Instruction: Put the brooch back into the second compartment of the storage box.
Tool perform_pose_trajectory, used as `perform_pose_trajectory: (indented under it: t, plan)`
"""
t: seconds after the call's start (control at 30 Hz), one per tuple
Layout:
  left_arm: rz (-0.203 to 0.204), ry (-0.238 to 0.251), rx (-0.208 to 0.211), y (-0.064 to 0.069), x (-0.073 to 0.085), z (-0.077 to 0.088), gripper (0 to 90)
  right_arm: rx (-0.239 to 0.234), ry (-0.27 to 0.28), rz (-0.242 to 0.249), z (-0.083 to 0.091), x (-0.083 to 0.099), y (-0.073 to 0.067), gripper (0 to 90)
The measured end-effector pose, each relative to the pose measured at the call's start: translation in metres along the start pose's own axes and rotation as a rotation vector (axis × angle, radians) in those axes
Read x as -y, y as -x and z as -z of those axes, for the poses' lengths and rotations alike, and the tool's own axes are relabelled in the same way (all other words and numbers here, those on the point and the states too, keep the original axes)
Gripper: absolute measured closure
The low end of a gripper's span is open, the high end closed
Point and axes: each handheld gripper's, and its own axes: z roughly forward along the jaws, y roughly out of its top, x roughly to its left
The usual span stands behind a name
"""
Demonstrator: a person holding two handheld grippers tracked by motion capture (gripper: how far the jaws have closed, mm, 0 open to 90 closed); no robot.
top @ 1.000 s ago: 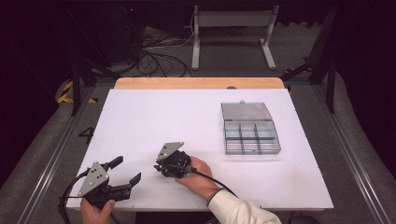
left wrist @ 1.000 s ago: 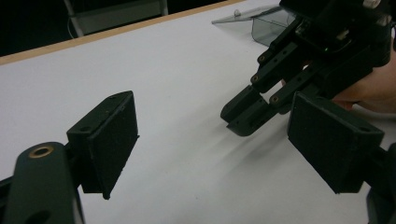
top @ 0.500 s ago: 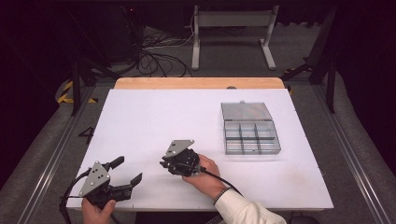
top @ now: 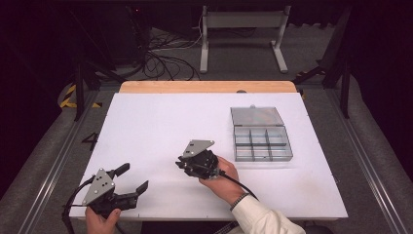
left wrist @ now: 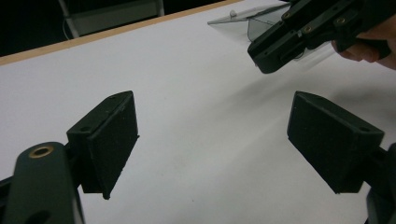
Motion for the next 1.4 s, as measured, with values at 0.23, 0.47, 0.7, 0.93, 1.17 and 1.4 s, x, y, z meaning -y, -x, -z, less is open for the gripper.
perform_pose_trajectory:
  t: [0.23, 0.47, 0.7, 0.93, 1.17, 1.4]
  plan:
    - [0.006, 0.001, 0.003, 0.001, 0.0, 0.0, 16.8, 0.027, -0.002, -0.02, 0.014, 0.001, 0.012, 78.8]
    - [0.005, 0.001, 0.004, 0.0, 0.0, 0.0, 16.8, 0.061, -0.003, -0.051, 0.028, 0.004, 0.024, 78.8]
    - [0.001, 0.0, 0.004, 0.0, 0.0, 0.0, 16.8, 0.104, -0.007, -0.076, 0.041, 0.008, 0.037, 78.8]
    - [-0.013, -0.005, 0.004, 0.0, 0.0, -0.001, 16.8, 0.144, -0.013, -0.094, 0.054, 0.012, 0.048, 78.7]
    - [-0.013, -0.006, 0.004, 0.0, 0.0, -0.001, 16.8, 0.183, -0.02, -0.109, 0.065, 0.017, 0.06, 78.7]
    - [-0.013, -0.006, 0.005, 0.0, 0.0, -0.001, 16.8, 0.229, -0.031, -0.139, 0.078, 0.024, 0.074, 78.7]
